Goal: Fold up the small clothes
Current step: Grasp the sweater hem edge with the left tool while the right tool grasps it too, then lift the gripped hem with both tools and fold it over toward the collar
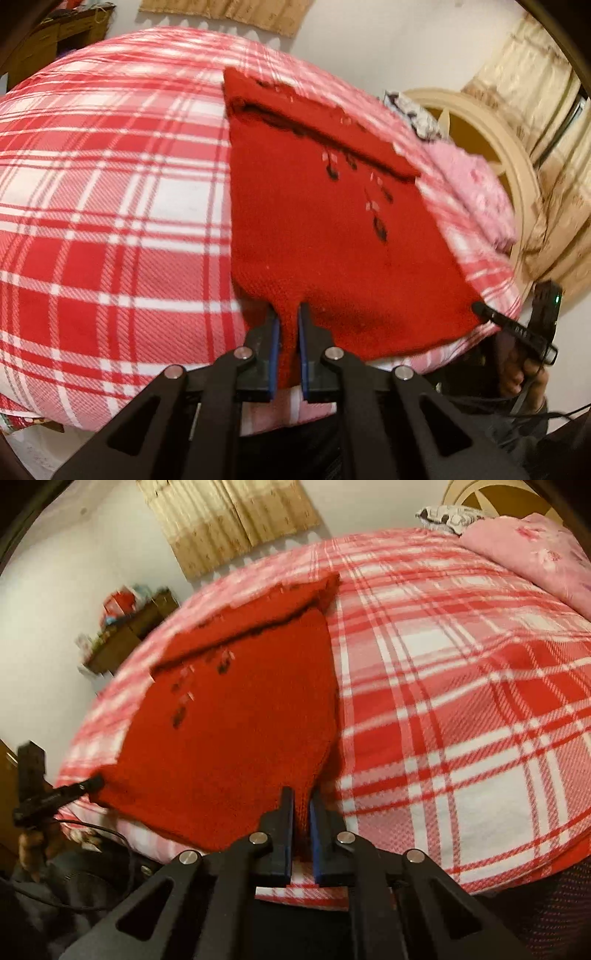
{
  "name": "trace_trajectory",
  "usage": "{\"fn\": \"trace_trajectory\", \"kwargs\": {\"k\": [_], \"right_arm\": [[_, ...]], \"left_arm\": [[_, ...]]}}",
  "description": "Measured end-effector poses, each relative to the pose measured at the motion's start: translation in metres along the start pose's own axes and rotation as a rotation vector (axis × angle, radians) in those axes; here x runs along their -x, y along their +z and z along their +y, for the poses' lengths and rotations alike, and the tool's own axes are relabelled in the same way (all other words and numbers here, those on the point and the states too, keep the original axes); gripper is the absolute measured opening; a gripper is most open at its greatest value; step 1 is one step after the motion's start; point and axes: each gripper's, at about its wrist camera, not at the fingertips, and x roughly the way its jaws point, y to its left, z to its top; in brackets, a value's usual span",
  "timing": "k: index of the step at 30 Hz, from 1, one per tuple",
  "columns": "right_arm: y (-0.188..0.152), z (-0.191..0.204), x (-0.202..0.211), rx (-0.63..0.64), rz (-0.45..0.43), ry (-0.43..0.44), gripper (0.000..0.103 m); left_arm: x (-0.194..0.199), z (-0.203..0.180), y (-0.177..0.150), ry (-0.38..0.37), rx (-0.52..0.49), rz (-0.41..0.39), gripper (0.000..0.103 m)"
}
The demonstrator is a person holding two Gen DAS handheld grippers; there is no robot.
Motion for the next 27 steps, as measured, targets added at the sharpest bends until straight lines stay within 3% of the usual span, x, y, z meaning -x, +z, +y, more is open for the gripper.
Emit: {"fn": "trace_trajectory", "kwargs": {"k": [9,20,27], "right_arm": [[0.032,0.011,0.025,0.007,-0.137,0.047,0.006],[0.102,0.035,0.034,0.047,-0.303,0.065,0.006],[0.126,0.050,0.033,0.071,-0.356,0.074,0.006]], "left_arm": [[0.008,-0.003,0.033,-0.042,0.015,-0.068,0.008],[0.017,-0.008,0.085,-0.080,-0.003,-0.160,0.008],[0.019,-0.011,0.111,-0.081,-0.008,-0.190,0.008]]}}
